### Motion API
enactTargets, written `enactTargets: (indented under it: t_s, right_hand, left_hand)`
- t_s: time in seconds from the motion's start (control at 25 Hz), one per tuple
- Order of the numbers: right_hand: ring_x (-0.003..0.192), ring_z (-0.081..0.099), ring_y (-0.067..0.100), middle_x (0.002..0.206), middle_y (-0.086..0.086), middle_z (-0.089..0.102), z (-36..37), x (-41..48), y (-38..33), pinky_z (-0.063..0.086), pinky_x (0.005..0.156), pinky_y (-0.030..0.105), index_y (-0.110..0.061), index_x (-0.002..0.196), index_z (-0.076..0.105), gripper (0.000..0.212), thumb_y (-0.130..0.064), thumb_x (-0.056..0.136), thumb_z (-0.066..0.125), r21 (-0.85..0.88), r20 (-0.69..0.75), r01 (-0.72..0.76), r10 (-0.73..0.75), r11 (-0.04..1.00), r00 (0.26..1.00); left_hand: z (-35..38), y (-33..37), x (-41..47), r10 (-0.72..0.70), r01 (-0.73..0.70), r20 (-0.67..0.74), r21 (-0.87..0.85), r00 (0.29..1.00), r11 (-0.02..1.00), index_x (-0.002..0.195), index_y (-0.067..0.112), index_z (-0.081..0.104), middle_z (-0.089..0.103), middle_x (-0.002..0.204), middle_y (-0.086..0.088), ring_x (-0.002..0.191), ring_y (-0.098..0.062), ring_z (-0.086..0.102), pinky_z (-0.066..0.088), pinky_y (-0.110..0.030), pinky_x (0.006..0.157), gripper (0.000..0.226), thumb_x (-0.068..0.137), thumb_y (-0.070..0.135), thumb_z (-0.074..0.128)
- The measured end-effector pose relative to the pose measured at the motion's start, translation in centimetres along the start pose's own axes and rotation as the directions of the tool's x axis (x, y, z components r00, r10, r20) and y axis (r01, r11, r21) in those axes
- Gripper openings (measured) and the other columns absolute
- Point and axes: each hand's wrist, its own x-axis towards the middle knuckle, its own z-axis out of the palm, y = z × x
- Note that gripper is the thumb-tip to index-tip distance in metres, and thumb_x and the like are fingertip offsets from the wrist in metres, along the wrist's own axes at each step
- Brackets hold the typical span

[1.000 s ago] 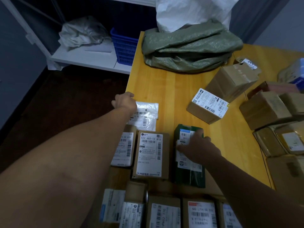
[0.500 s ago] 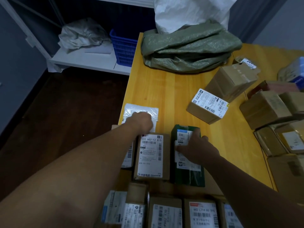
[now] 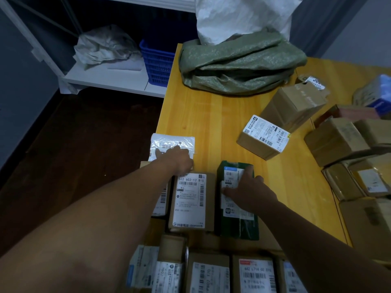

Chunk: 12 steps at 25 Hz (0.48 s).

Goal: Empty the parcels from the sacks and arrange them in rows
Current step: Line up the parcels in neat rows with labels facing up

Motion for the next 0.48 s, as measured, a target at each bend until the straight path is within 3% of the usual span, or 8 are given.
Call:
enactTargets:
  t_s: [0.08, 0.12, 0.24, 0.48]
  right_hand:
    - [0.106, 0.064, 0.032, 0.132, 0.015, 0.047, 0.1, 0.0, 0.2, 0.057, 0.087, 0.052, -0.019, 0.155, 0.001, 0.111, -0.06, 0.08, 0.072, 0.014, -0.006, 0.004, -0.004, 1.0, 1.0]
    - [0.105, 0.064, 0.031, 0.13, 0.015, 0.047, 0.2, -0.1, 0.3, 0.058, 0.087, 0.052, -0.019, 0.154, 0.002, 0.11, -0.059, 0.08, 0.072, 0.015, -0.004, 0.009, -0.008, 1.0, 1.0]
    - [0.106, 0.063, 0.031, 0.129, 0.014, 0.047, 0.4, -0.4, 0.6, 0.058, 0.087, 0.052, -0.019, 0.154, 0.003, 0.109, -0.054, 0.08, 0.075, 0.035, 0.016, 0.023, -0.023, 0.999, 1.0]
    - [0.109, 0.062, 0.031, 0.129, 0.014, 0.047, 0.7, -1.4, 1.3, 0.058, 0.087, 0.049, -0.019, 0.153, 0.008, 0.105, -0.039, 0.08, 0.08, 0.082, 0.037, 0.106, -0.109, 0.991, 0.993]
  left_hand:
    - [0.2, 0.1, -0.3, 0.015, -0.028, -0.113, -0.114, 0.994, 0.993, 0.114, 0.015, 0.057, 0.048, 0.136, -0.006, 0.134, -0.029, 0.042, 0.014, -0.063, 0.115, 0.025, 0.091, 0.021, 0.049]
    - [0.2, 0.3, -0.7, 0.017, -0.055, -0.178, -0.211, 0.984, 0.976, 0.121, 0.012, 0.058, 0.049, 0.139, -0.008, 0.131, -0.031, 0.046, 0.022, -0.057, 0.115, 0.03, 0.093, 0.018, 0.048]
    - [0.5, 1.2, -2.9, 0.045, -0.182, -0.324, -0.408, 0.945, 0.895, 0.132, 0.011, 0.057, 0.05, 0.141, -0.01, 0.125, -0.029, 0.051, 0.044, -0.041, 0.102, 0.038, 0.095, 0.015, 0.05]
    - [2.7, 1.9, -6.9, 0.165, -0.277, -0.364, -0.282, 0.917, 0.919, 0.138, 0.014, 0.053, 0.05, 0.137, -0.008, 0.13, -0.025, 0.039, 0.037, -0.036, 0.105, 0.051, 0.089, 0.023, 0.063]
